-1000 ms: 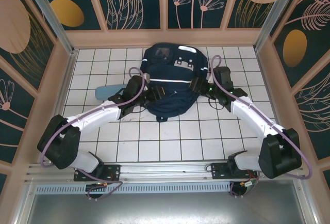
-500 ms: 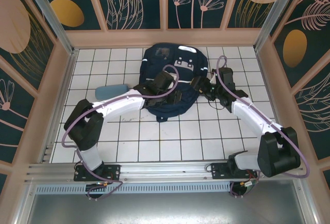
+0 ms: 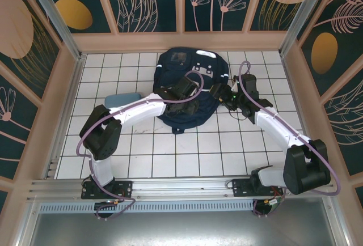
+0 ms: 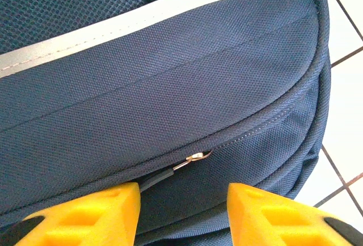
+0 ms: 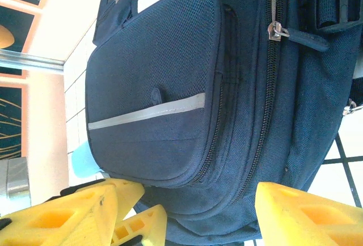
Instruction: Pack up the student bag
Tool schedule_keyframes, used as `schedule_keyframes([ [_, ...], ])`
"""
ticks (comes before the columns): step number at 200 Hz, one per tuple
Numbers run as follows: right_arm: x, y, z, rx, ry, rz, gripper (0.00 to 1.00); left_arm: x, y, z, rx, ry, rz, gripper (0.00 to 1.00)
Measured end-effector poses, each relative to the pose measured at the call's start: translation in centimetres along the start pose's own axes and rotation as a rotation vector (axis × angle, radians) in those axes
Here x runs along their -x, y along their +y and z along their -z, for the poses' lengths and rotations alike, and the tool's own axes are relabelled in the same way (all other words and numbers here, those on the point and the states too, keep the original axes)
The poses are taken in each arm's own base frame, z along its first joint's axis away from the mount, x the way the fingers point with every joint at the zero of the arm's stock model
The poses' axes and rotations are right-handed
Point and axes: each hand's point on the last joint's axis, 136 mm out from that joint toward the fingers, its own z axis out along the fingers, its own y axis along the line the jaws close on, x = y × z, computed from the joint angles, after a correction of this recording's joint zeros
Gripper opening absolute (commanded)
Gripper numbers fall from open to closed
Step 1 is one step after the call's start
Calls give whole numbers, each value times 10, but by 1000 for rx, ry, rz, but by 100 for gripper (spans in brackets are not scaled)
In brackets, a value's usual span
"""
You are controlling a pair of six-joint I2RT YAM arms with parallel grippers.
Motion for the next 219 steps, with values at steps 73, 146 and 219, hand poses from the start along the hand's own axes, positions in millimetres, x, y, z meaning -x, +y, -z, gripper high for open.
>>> schedule_keyframes([
  [73, 0, 0, 0, 0, 0, -3, 66, -2, 14, 5, 77, 12, 18, 52],
  [146, 0, 0, 0, 0, 0, -3, 66, -6, 15, -6, 92, 46, 10, 38],
  [219, -2, -1, -3, 2, 15, -14, 65, 1, 11, -13, 76, 20, -11, 17],
])
